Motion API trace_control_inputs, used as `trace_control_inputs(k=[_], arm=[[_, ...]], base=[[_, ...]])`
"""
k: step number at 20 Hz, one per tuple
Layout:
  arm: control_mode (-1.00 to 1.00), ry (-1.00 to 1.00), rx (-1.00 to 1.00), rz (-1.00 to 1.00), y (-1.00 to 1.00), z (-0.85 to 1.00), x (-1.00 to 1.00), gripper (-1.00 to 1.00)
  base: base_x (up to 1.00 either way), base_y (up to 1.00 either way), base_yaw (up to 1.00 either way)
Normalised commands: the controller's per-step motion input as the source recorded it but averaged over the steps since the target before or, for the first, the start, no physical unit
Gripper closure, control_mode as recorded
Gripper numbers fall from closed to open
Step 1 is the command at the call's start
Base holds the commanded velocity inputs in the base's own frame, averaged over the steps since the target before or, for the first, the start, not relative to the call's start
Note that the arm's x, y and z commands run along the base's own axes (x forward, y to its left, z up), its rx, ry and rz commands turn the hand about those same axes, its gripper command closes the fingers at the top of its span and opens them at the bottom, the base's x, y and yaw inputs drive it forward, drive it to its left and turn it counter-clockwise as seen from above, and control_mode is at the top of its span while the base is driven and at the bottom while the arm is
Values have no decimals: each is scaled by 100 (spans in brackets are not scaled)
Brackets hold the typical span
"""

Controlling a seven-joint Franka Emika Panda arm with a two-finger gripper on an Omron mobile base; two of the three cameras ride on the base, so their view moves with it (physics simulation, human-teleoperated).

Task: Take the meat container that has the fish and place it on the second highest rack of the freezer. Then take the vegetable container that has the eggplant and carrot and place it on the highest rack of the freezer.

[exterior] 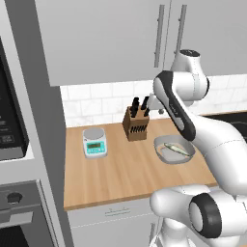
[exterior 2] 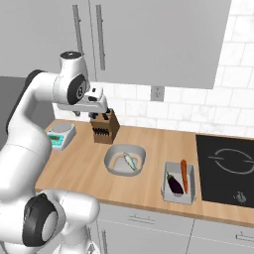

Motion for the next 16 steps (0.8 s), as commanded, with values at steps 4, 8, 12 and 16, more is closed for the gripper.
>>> trace_control_inputs(k=[4, 8, 12, 16], arm=[[-100, 4, 0, -2, -4, -5, -13, -100], [-100, 3, 1, -14, -26, -23, -22, -100], [-100, 6, 8, -26, -62, -41, 0, -100], [-100, 9, 7, -45, -53, -35, 0, -100]], base=[[0, 0, 0], [0, 0, 0], [0, 0, 0], [0, 0, 0]])
